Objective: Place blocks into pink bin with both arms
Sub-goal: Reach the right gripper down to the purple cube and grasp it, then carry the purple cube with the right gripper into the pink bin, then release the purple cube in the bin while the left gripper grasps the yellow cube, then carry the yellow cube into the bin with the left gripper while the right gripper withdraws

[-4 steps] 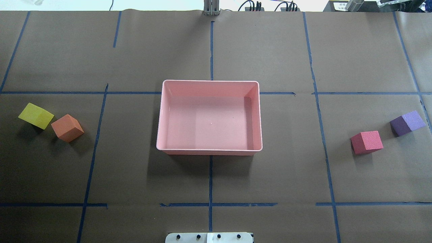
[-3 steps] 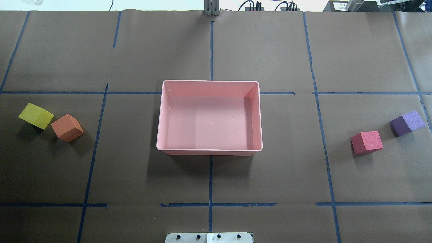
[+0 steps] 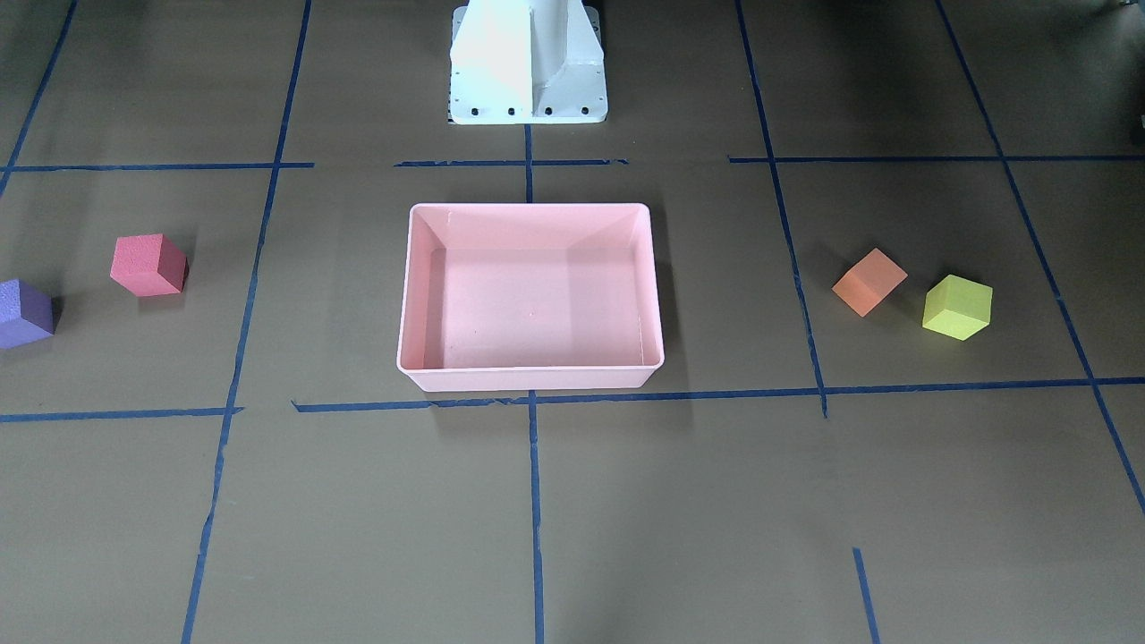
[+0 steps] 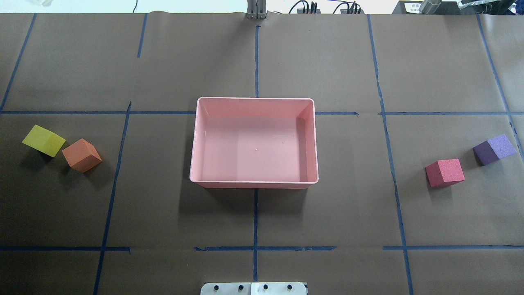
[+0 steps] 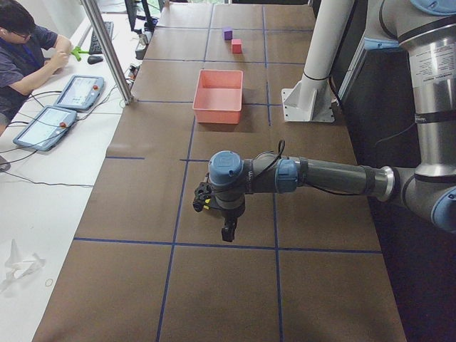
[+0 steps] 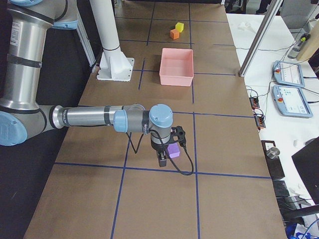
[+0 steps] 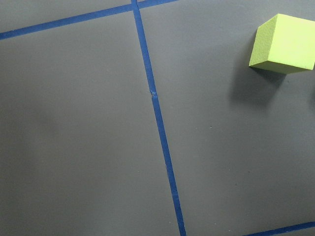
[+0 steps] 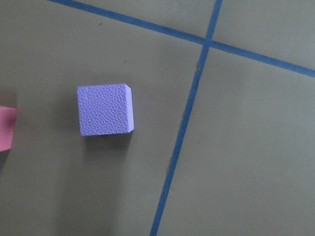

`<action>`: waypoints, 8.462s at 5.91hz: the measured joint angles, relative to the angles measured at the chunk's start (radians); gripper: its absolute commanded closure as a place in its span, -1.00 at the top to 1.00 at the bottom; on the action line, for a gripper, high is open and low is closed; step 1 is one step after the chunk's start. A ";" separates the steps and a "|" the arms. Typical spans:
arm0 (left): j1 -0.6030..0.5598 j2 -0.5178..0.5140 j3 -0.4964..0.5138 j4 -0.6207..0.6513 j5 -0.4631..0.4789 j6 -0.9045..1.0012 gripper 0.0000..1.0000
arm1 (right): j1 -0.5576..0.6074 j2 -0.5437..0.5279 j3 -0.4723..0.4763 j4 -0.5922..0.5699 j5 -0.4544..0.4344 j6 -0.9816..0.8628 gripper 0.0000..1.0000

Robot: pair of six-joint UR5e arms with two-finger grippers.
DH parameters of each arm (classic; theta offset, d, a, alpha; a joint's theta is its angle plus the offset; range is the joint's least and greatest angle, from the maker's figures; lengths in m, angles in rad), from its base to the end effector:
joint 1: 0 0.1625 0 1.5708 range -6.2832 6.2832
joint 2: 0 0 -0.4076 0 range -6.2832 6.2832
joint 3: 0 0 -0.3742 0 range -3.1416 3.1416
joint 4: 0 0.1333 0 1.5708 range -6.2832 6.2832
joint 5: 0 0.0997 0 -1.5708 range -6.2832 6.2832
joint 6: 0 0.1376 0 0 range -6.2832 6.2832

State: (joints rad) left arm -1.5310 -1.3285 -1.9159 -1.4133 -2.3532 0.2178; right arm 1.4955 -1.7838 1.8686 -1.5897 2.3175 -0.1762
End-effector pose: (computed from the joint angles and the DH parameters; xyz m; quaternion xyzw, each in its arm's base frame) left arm -0.0216 -0.3698 0.6227 0.0087 0.3819 0.1084 0.9178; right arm 0.0102 -0.3947 0.6234 0.0490 -0.3625 -0.1286 0.9218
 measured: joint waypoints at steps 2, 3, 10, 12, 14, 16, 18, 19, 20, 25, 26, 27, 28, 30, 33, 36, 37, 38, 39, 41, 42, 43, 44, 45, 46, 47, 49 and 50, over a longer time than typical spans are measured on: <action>0.000 0.001 -0.001 0.001 -0.004 0.000 1.00 | -0.102 0.059 -0.096 0.199 0.023 0.178 1.00; 0.000 0.001 -0.001 0.001 -0.004 0.000 1.00 | -0.165 0.078 -0.144 0.312 0.021 0.300 1.00; 0.000 0.002 0.001 0.001 -0.005 0.000 1.00 | -0.382 0.181 -0.361 0.394 -0.133 0.360 -0.40; 0.000 0.002 0.001 0.001 -0.005 0.000 1.00 | -0.382 0.201 -0.342 0.385 -0.126 0.367 -0.54; 0.000 0.002 -0.003 0.002 -0.005 0.000 1.00 | -0.381 0.209 -0.237 0.295 -0.083 0.401 -0.53; 0.002 0.000 -0.006 -0.005 -0.005 0.000 1.00 | -0.387 0.330 -0.030 -0.027 -0.061 0.533 -0.52; 0.008 -0.024 -0.011 -0.013 -0.003 -0.004 1.00 | -0.483 0.545 0.054 -0.227 -0.049 0.820 -0.51; 0.010 -0.064 -0.016 -0.021 -0.007 -0.007 1.00 | -0.563 0.640 0.057 -0.246 -0.057 0.996 -0.49; 0.013 -0.106 -0.013 -0.039 -0.008 -0.009 1.00 | -0.650 0.732 0.043 -0.249 -0.091 1.171 -0.48; 0.141 -0.163 0.024 -0.220 -0.044 -0.183 1.00 | -0.957 1.039 -0.249 -0.074 -0.361 1.669 1.00; 0.193 -0.162 0.066 -0.306 -0.041 -0.234 1.00 | -0.957 1.042 -0.246 -0.066 -0.366 1.671 1.00; 0.247 -0.163 0.113 -0.400 -0.028 -0.297 1.00 | -0.939 1.039 -0.231 -0.065 -0.355 1.663 1.00; 0.304 -0.165 0.157 -0.506 0.009 -0.409 1.00 | -0.910 1.032 -0.210 -0.070 -0.325 1.648 1.00; 0.397 -0.171 0.253 -0.721 0.082 -0.612 1.00 | -0.876 0.985 -0.159 -0.079 -0.284 1.616 1.00; 0.497 -0.200 0.296 -0.795 0.179 -0.723 1.00 | -0.873 0.941 -0.119 -0.079 -0.281 1.609 1.00; 0.536 -0.238 0.364 -0.822 0.211 -0.728 0.90 | -0.873 0.929 -0.116 -0.080 -0.286 1.609 1.00; 0.546 -0.252 0.402 -0.841 0.211 -0.727 0.40 | -0.873 0.927 -0.115 -0.079 -0.287 1.609 1.00; 0.554 -0.261 0.423 -0.849 0.212 -0.727 -0.12 | -0.872 0.927 -0.115 -0.079 -0.287 1.608 1.00; 0.558 -0.265 0.429 -0.852 0.211 -0.726 -0.18 | -0.870 0.926 -0.111 -0.079 -0.285 1.607 1.00; 0.553 -0.296 0.422 -0.850 0.210 -0.721 -0.23 | -0.864 0.924 -0.102 -0.079 -0.282 1.605 1.00; 0.520 -0.330 0.412 -0.845 0.209 -0.723 -0.27 | -0.860 0.924 -0.101 -0.079 -0.282 1.604 1.00; 0.477 -0.373 0.406 -0.837 0.208 -0.729 -0.27 | -0.854 0.914 -0.094 -0.079 -0.282 1.589 1.00; 0.453 -0.413 0.385 -0.795 0.208 -0.742 -0.27 | -0.847 0.879 -0.064 -0.079 -0.281 1.545 1.00; 0.445 -0.446 0.330 -0.707 0.209 -0.771 -0.27 | -0.833 0.818 -0.006 -0.079 -0.280 1.476 1.00; 0.448 -0.481 0.251 -0.598 0.210 -0.827 -0.26 | -0.813 0.743 0.058 -0.079 -0.278 1.376 1.00; 0.470 -0.527 0.178 -0.489 0.211 -0.899 -0.25 | -0.791 0.671 0.103 -0.075 -0.277 1.266 1.00; 0.594 -0.626 0.077 -0.341 0.231 -1.096 -0.22 | -0.728 0.532 0.161 -0.068 -0.272 1.067 1.00; 0.676 -0.670 0.060 -0.318 0.270 -1.201 -0.22 | -0.679 0.463 0.184 -0.067 -0.255 0.965 1.00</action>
State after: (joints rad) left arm -0.8553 -1.9988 -1.8563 -1.7309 -2.0832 -0.9834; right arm 0.8161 -1.3205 2.0523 -1.6570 2.0625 0.7886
